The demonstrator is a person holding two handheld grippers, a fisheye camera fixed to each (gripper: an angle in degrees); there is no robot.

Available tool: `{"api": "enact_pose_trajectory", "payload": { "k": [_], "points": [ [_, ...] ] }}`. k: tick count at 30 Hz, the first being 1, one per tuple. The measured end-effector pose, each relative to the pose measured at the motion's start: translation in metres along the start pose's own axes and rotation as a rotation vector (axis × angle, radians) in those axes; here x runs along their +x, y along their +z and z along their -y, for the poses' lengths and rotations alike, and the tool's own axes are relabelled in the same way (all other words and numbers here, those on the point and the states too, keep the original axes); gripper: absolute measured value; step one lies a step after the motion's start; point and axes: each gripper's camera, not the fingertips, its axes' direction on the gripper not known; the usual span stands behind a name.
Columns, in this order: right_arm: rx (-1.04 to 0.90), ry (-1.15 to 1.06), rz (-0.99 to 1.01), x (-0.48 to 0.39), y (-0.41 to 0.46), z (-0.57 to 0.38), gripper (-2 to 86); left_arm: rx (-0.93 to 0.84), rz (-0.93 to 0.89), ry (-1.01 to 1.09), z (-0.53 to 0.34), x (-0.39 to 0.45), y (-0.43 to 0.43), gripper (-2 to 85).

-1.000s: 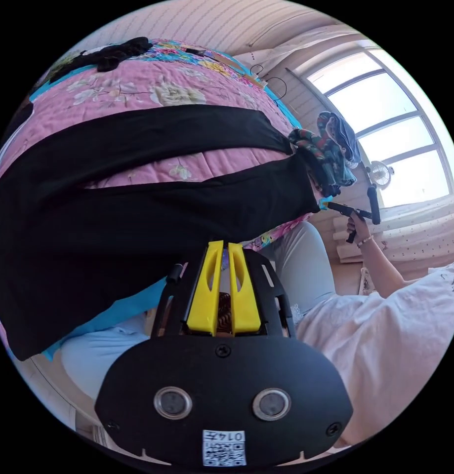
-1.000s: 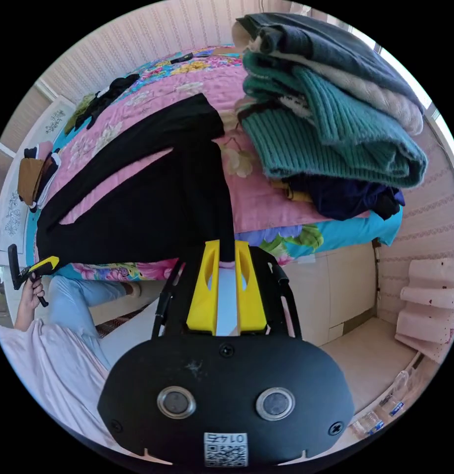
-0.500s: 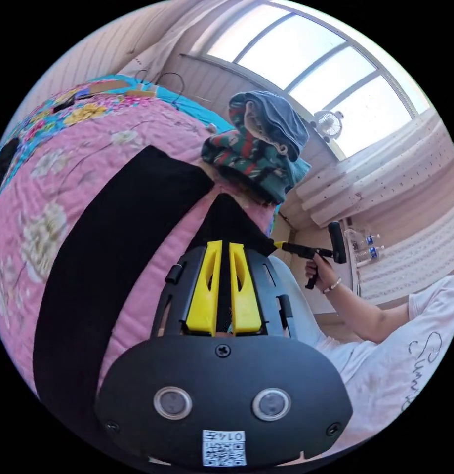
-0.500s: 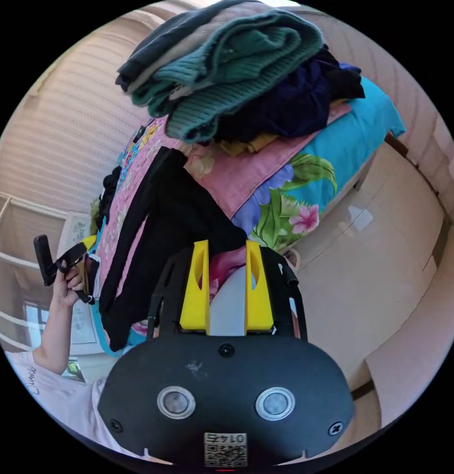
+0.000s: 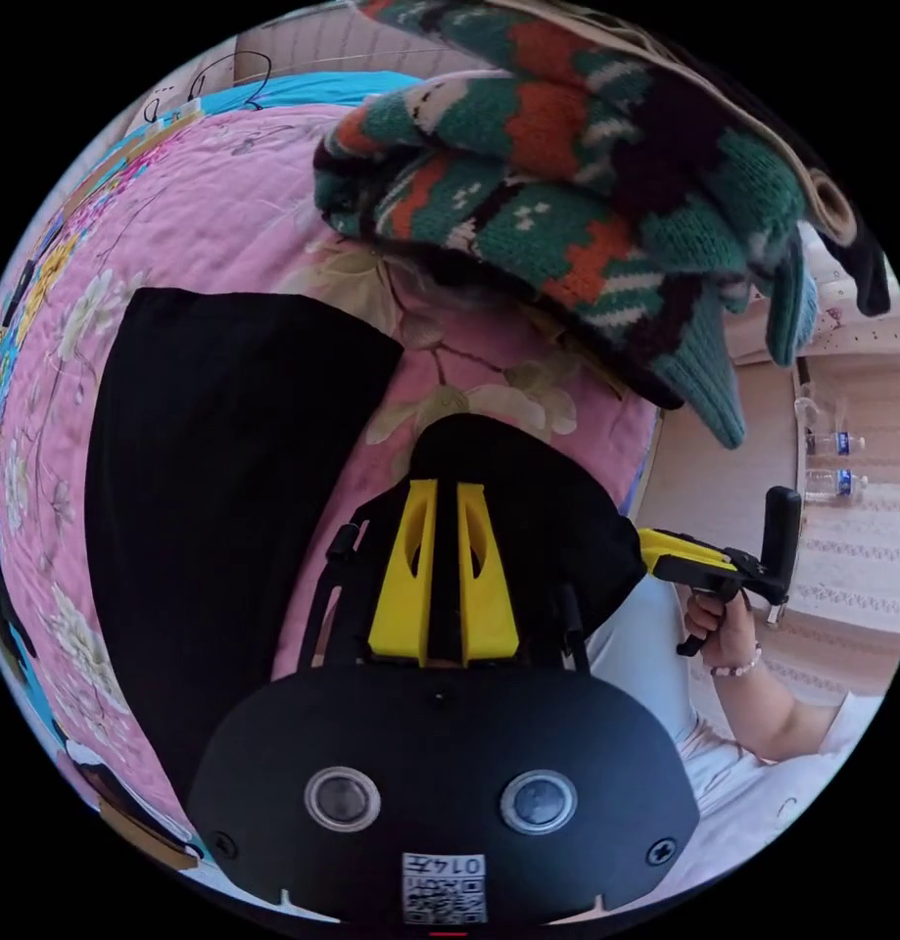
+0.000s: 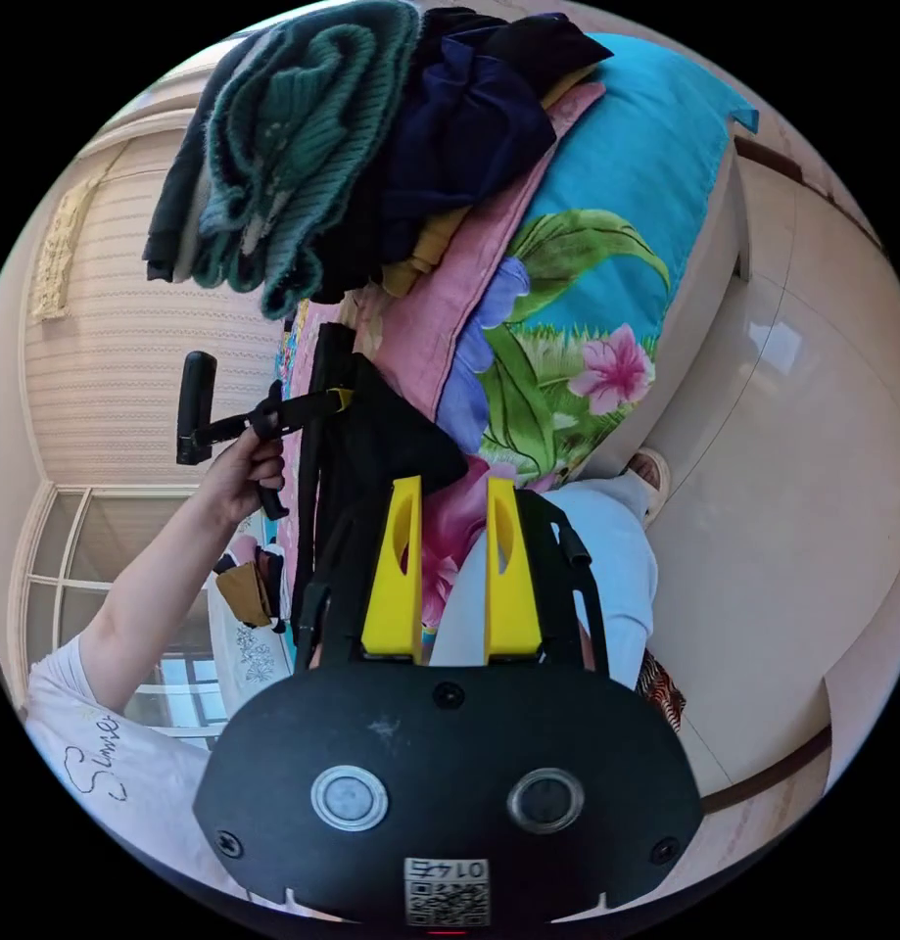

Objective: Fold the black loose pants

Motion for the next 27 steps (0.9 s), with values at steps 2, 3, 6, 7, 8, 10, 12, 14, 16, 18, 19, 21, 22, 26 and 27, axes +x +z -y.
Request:
{"api": "enact_pose_trajectory", "payload": {
  "k": [2, 3, 6, 7, 8, 10, 12, 14, 16, 18, 19, 21, 22, 26, 27],
  "points": [
    [-0.033, -0.025, 0.025, 0.012, 0.005, 0.010, 6.6, 0.028, -0.058, 0.014, 0.003, -0.003, -0.005, -0.2],
    [-0.044, -0.028, 0.027, 0.014, 0.007, 0.012, 5.9, 0.043, -0.091, 0.023, 0.004, -0.003, -0.008, -0.5],
    [-0.036, -0.049, 0.088, 0.029, 0.005, 0.020, 2.9, 0.161, -0.308, 0.130, 0.003, 0.000, -0.032, -0.9],
    [0.017, -0.085, 0.121, 0.032, -0.003, 0.018, 2.1, 0.221, -0.363, 0.179, 0.001, 0.002, -0.043, -0.9],
    [0.060, -0.100, 0.150, 0.035, -0.014, 0.016, 1.7, 0.292, -0.401, 0.220, 0.000, 0.003, -0.054, -1.0],
    [0.109, -0.091, 0.218, 0.043, -0.032, 0.014, 1.2, 0.365, -0.411, 0.250, 0.000, 0.000, -0.063, -1.0],
    [0.127, -0.095, 0.231, 0.050, -0.042, 0.013, 0.9, 0.375, -0.327, 0.186, 0.008, -0.014, -0.058, -1.0],
    [0.095, -0.095, 0.241, 0.060, -0.037, 0.018, 0.7, 0.265, -0.276, 0.035, 0.028, -0.042, -0.029, -0.9],
    [0.088, -0.081, 0.202, 0.066, -0.028, 0.024, 0.8, 0.194, -0.250, -0.035, 0.040, -0.055, -0.007, -0.9],
    [0.078, -0.076, 0.148, 0.070, -0.020, 0.033, 0.9, 0.173, -0.224, -0.066, 0.049, -0.058, 0.004, -0.8],
    [0.084, -0.060, 0.133, 0.072, -0.017, 0.038, 1.1, 0.173, -0.239, -0.073, 0.055, -0.058, 0.007, -0.6],
    [0.098, -0.031, 0.122, 0.077, -0.017, 0.043, 1.7, 0.169, -0.239, -0.055, 0.064, -0.053, 0.007, 0.0],
    [0.090, -0.012, 0.095, 0.080, -0.017, 0.046, 2.2, 0.166, -0.200, -0.038, 0.070, -0.049, 0.005, 1.4],
    [0.118, 0.003, -0.038, 0.089, -0.023, 0.049, 5.3, 0.171, -0.117, 0.031, 0.083, -0.040, -0.003, 5.0],
    [0.121, 0.002, -0.033, 0.091, -0.024, 0.049, 5.9, 0.175, -0.112, 0.038, 0.084, -0.040, -0.004, 5.1]
  ]
}}
